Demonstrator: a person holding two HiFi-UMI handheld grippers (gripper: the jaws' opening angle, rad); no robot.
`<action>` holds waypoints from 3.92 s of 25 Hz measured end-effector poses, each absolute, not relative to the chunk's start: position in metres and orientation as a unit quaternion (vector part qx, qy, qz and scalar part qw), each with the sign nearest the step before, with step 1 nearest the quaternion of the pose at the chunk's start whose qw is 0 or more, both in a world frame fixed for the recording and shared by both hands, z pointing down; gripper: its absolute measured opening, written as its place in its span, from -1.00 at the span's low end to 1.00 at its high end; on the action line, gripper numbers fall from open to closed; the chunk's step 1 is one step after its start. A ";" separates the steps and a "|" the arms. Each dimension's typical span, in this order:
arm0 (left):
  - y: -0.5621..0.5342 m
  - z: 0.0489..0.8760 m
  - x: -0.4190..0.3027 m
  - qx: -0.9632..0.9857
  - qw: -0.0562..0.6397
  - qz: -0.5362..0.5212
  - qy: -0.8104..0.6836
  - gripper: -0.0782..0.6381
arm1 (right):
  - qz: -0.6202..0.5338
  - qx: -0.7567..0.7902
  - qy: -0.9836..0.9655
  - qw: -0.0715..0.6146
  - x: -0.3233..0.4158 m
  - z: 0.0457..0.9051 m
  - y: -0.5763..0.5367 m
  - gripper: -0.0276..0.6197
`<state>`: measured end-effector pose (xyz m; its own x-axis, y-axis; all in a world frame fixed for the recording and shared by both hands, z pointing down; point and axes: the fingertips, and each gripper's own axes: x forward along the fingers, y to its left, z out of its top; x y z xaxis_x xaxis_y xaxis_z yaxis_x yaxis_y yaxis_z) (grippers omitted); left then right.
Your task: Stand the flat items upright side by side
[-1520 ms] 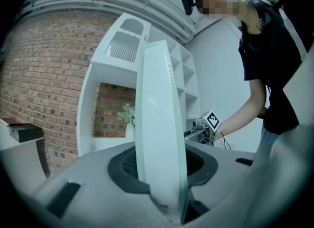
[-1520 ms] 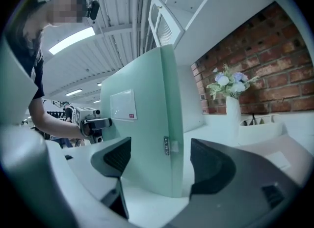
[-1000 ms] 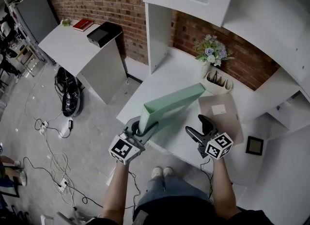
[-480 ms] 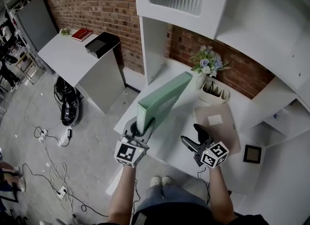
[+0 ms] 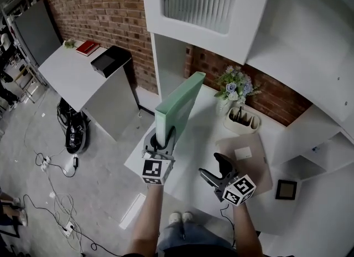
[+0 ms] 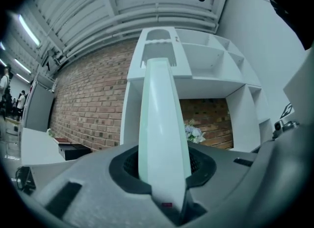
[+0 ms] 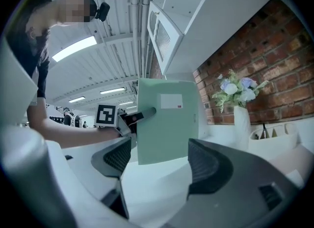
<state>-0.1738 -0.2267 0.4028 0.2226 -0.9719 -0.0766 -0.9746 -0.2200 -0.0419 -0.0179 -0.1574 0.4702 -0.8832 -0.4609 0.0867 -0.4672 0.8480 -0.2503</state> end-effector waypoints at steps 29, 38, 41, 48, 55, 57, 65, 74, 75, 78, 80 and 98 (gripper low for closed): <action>-0.396 0.452 -0.164 -0.762 0.057 0.065 0.642 -0.39 | 0.146 0.254 -0.956 0.002 -0.023 0.484 -0.200 0.19; -0.406 0.475 -0.158 -0.780 0.068 0.019 0.621 -0.35 | 0.150 0.256 -0.955 0.010 -0.022 0.492 -0.192 0.19; -0.407 0.476 -0.161 -0.779 0.062 0.023 0.623 -0.35 | 0.151 0.258 -0.954 0.010 -0.020 0.493 -0.192 0.19; -0.409 0.484 -0.166 -0.787 0.026 0.033 0.616 -0.13 | 0.153 0.260 -0.953 0.013 -0.016 0.496 -0.188 0.19; -0.402 0.484 -0.173 -0.787 0.029 0.034 0.616 0.01 | 0.156 0.263 -0.952 0.013 -0.014 0.497 -0.188 0.19; -0.397 0.483 -0.175 -0.787 0.032 0.032 0.616 0.02 | 0.155 0.263 -0.952 0.011 -0.015 0.496 -0.188 0.19; -0.341 0.480 -0.188 -0.782 0.041 0.001 0.622 0.03 | 0.143 0.262 -0.955 0.005 -0.019 0.480 -0.183 0.19; -0.232 0.462 -0.159 -0.802 0.021 -0.005 0.597 0.03 | 0.115 0.299 -0.947 -0.014 0.003 0.452 -0.173 0.18; -0.223 0.462 -0.149 -0.807 0.015 -0.006 0.590 0.03 | 0.112 0.307 -0.945 -0.015 0.009 0.450 -0.172 0.18; -0.205 0.467 -0.109 -0.825 -0.007 -0.011 0.565 0.03 | 0.101 0.331 -0.938 -0.015 0.037 0.442 -0.168 0.18; -0.199 0.470 -0.080 -0.836 -0.021 -0.011 0.547 0.03 | 0.094 0.350 -0.932 -0.012 0.060 0.436 -0.168 0.18; -0.168 0.557 0.076 -0.831 -0.234 -0.080 0.498 0.03 | 0.141 0.441 -0.868 0.183 0.269 0.508 -0.177 0.19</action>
